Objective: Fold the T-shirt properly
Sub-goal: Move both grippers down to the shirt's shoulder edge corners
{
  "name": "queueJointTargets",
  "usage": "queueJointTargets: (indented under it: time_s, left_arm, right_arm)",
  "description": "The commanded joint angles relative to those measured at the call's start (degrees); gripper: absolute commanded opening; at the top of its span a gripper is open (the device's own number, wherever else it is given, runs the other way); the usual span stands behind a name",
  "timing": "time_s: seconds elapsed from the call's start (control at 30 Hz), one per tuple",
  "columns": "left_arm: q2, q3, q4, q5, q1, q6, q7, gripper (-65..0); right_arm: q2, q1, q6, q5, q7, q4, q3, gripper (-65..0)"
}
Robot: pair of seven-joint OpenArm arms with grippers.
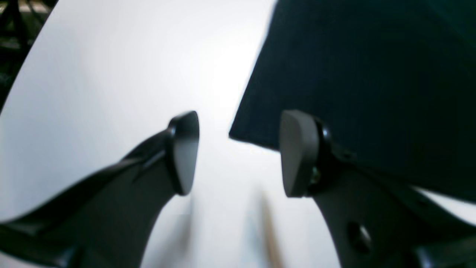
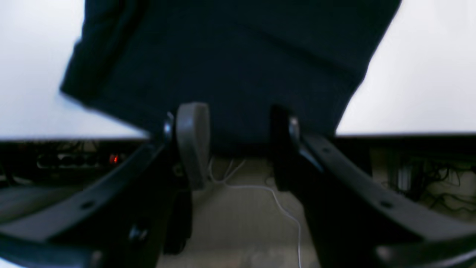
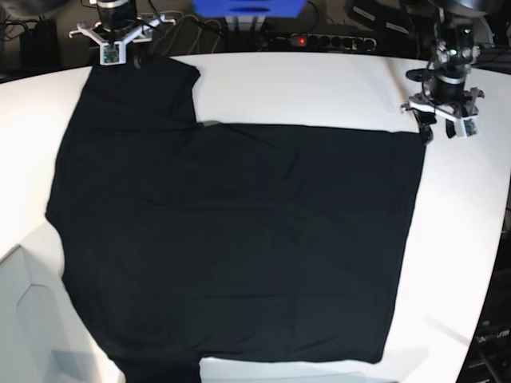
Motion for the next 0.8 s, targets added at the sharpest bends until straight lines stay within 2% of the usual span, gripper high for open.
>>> queueJointTargets:
  time_s: [0.0,0.23,0.4,0.5,0.77]
  left_arm:
    - [-0.6,-0.2,0.0,-0.1,-1.1,0.0,-0.8,-31.2]
    - [-0.6,1.1,-7.2,-0.2,-7.7,-0.1,1.1,-31.1]
    - [-0.1,2.8,-11.1,0.1,-10.2,-4.8,1.2,-31.1]
    - [1.8,2.7,-13.2,0.2,-11.3,-5.0,1.2,-31.1]
    - [2.2,2.7,-15.7,0.3,-11.2,-4.9,1.1,-31.1]
  right_arm:
    - [0.1,-0.3,0.1,0.1,1.2,0.9,0.2,-38.0]
    - [0.2,1.0,0.1,0.1,1.2,0.8,0.2,-37.5]
    - [0.2,1.1,0.1,0.1,1.2,0.8,0.2,-37.5]
    - [0.2,1.1,0.1,0.0,1.2,0.8,0.2,-37.5]
    - [0.3,1.1,0.1,-0.1,1.2,0.8,0.2,-37.4]
